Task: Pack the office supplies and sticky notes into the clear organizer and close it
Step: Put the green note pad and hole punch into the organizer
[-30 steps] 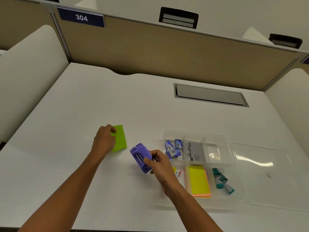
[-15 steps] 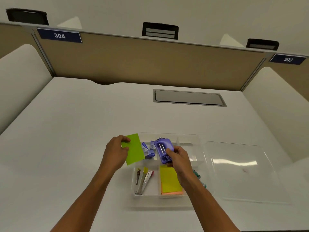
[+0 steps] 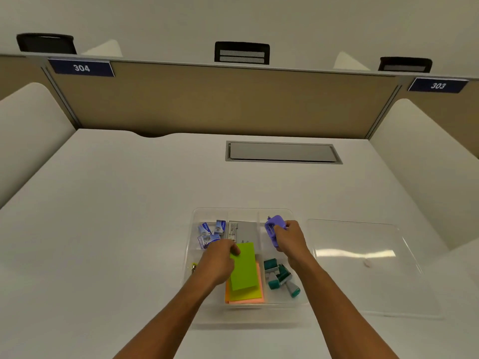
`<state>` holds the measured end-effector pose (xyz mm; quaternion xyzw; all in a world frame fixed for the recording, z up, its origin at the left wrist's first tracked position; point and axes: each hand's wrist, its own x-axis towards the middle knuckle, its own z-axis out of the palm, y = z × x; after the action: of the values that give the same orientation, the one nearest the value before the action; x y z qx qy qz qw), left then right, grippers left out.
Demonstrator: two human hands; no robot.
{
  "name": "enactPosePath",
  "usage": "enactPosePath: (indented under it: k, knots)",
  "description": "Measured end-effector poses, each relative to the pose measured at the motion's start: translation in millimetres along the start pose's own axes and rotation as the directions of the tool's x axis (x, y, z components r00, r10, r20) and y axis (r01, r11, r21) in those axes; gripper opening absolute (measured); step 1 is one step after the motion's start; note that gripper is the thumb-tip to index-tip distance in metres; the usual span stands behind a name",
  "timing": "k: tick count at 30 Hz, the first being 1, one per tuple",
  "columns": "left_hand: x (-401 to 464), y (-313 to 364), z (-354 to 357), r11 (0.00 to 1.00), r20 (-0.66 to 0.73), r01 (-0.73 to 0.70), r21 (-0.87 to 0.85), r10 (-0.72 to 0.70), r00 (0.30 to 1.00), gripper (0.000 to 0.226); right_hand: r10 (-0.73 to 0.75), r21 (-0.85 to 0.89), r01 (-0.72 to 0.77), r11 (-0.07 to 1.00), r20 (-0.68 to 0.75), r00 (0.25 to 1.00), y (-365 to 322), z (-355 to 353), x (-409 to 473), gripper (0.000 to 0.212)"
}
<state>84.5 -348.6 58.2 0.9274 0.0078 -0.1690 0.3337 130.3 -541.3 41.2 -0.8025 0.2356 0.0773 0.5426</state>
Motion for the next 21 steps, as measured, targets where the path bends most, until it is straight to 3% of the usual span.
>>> enactPosePath:
  k: [5,10,15,21]
  knots:
    - [4,8,20,0.985,0.069,0.002,0.172,-0.015,0.998,0.032,0.060,-0.133,-0.054,0.990,0.037,0.998,-10,5,5,0.028]
    - [2,12,29,0.965,0.062,-0.039,0.258,0.023,0.998,0.035,0.115,-0.128,-0.104,0.986,0.086,0.990,-17,6,4,0.053]
    - [-5,8,39,0.943,0.069,-0.113,0.312,0.096,0.993,0.038,0.149,-0.286,-0.107,0.952,0.129,0.980,-19,8,2,0.046]
    - [-12,8,40,0.919,0.050,-0.133,0.371,0.123,0.991,0.047,0.114,-0.304,-0.070,0.950,0.128,0.985,-9,1,-4,0.041]
